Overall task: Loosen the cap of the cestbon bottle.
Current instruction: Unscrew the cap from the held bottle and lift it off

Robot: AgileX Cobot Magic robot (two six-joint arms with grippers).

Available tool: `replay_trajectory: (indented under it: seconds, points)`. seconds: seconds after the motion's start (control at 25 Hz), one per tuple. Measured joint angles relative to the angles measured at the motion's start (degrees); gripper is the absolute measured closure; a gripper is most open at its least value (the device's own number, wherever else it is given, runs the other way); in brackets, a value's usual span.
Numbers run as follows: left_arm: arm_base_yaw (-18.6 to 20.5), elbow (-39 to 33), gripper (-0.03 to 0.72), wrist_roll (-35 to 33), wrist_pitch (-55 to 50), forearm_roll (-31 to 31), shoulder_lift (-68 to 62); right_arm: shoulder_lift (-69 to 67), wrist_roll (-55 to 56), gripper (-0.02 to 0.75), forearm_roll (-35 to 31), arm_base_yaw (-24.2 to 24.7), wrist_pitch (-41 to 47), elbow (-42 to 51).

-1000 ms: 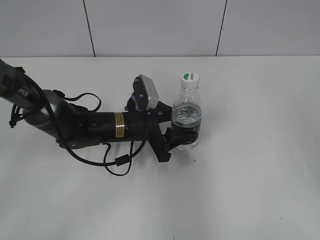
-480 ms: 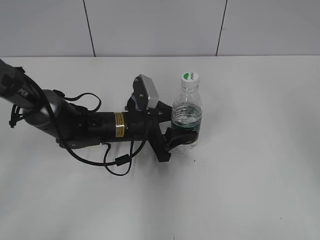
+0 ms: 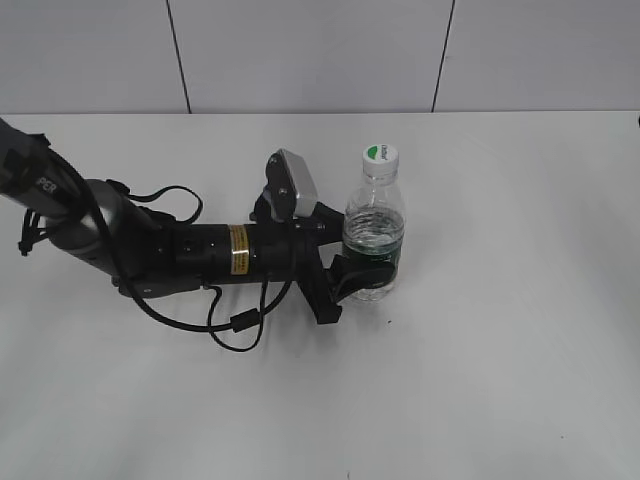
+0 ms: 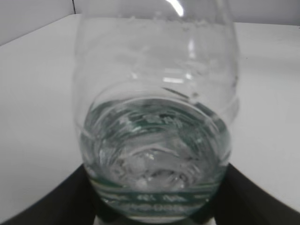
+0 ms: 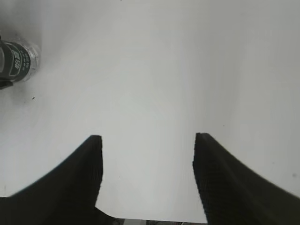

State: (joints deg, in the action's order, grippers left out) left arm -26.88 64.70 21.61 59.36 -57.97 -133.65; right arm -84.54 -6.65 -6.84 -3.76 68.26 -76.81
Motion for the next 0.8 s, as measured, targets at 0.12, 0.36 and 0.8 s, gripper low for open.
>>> replay_trajectory:
  seconds: [0.12, 0.36, 0.8]
  points:
    - [0.0, 0.0, 0.27, 0.0, 0.0, 0.0, 0.0, -4.3, -0.3, 0.297, -1.5, 0.0, 0.8, -5.3]
    - [0.0, 0.0, 0.27, 0.0, 0.1, 0.0, 0.0, -8.7, -1.4, 0.302, -4.9, -4.0, 1.1, -11.9]
    - [0.0, 0.0, 0.27, 0.0, 0.1, 0.0, 0.0, -19.4, -1.5, 0.305, -0.4, -24.6, 1.4, -22.3]
